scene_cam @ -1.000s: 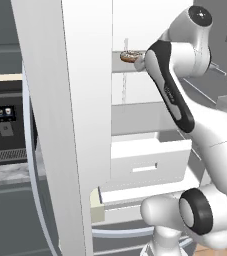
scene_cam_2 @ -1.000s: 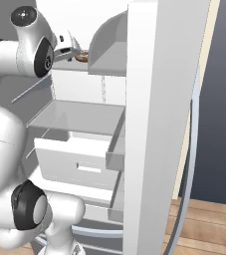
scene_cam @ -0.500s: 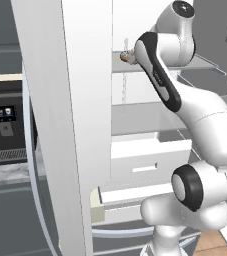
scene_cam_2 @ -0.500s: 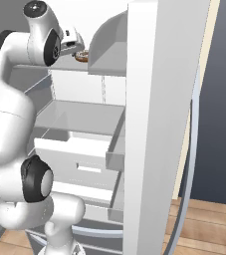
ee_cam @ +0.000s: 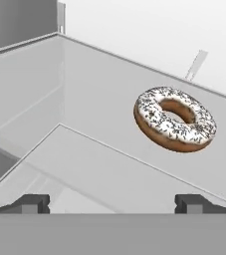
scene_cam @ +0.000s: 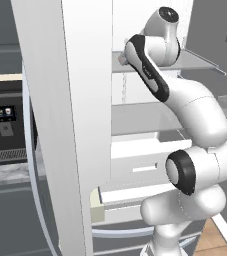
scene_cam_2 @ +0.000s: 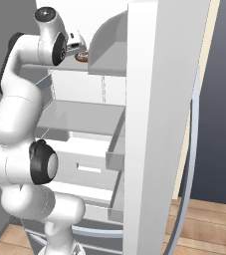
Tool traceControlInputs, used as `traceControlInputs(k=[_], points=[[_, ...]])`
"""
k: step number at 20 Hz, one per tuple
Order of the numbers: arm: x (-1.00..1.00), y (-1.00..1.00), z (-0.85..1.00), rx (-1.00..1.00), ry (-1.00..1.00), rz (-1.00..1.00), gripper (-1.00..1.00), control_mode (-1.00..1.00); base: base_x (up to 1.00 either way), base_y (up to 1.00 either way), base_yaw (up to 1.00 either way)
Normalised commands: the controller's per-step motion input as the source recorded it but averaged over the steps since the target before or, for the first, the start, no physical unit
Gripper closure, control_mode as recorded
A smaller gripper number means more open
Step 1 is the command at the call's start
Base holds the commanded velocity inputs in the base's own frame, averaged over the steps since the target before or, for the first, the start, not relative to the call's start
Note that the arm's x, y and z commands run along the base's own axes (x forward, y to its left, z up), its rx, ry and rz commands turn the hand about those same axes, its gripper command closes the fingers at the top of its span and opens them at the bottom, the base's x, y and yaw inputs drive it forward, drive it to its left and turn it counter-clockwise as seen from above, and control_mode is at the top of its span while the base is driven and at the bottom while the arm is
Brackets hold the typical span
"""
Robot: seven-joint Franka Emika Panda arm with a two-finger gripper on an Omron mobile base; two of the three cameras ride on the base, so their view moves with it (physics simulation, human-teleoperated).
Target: Take the donut and cupcake from the fridge and place them on the empty tray on the dining counter.
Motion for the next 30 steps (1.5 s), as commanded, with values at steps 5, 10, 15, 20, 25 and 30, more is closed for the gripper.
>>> traceControlInputs(k=[5,10,15,20,25,30], points=[[0.69,0.00,0.00,0.00,0.00,0.06,-1.00,-1.00,0.00,0.00,0.00],[0.67,0.00,0.00,0.00,0.01,0.03,-1.00,-1.00,0.00,0.00,0.00],[0.42,0.00,-0.03,0.00,0.11,0.00,-1.00,-1.00,0.00,0.00,0.00],[0.59,0.00,0.00,0.00,0.10,0.00,-1.00,-1.00,0.00,0.00,0.00],[0.43,0.00,-0.04,0.00,0.09,0.00,-1.00,-1.00,0.00,0.00,0.00],[0.16,0.00,-0.45,-0.05,0.15,0.00,-1.00,-1.00,0.00,0.00,0.00]])
